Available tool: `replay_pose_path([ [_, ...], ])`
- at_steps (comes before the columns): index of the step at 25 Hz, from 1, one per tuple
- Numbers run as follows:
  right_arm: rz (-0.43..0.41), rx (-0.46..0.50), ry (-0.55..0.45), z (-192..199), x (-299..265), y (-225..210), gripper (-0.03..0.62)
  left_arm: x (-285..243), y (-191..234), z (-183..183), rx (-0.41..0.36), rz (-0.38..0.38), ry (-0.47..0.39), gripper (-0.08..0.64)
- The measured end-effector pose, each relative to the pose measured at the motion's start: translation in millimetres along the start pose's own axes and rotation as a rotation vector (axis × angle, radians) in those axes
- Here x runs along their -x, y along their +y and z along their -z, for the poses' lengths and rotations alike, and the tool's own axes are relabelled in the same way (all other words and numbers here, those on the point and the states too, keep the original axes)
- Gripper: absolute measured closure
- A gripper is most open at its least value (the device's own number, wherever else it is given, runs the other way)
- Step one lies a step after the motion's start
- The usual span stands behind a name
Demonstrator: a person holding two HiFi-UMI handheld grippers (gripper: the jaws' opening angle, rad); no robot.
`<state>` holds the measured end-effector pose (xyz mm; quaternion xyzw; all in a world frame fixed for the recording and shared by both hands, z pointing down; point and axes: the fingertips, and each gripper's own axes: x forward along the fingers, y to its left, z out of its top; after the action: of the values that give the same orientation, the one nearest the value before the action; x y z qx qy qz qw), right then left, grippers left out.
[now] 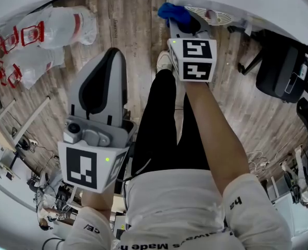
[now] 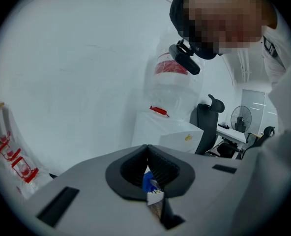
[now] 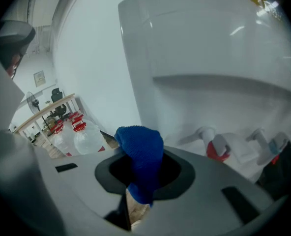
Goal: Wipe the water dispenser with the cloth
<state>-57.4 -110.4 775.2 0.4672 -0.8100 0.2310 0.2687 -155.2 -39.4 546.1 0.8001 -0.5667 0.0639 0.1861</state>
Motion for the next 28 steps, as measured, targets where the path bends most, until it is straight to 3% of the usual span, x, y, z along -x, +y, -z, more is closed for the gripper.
replay_pose_path([
  [21,0.006,-0.069,0.188,96.0,-78.4,-20.4,0.509,-8.4,21.1,30.2,0.022,-0.004,0.059,0.541],
  [28,0.003,-0.142,0.244,116.2,-97.2,-28.2,0.509,-15.1,26.9,43.8,0.027,-0.005,0.091,0.54],
])
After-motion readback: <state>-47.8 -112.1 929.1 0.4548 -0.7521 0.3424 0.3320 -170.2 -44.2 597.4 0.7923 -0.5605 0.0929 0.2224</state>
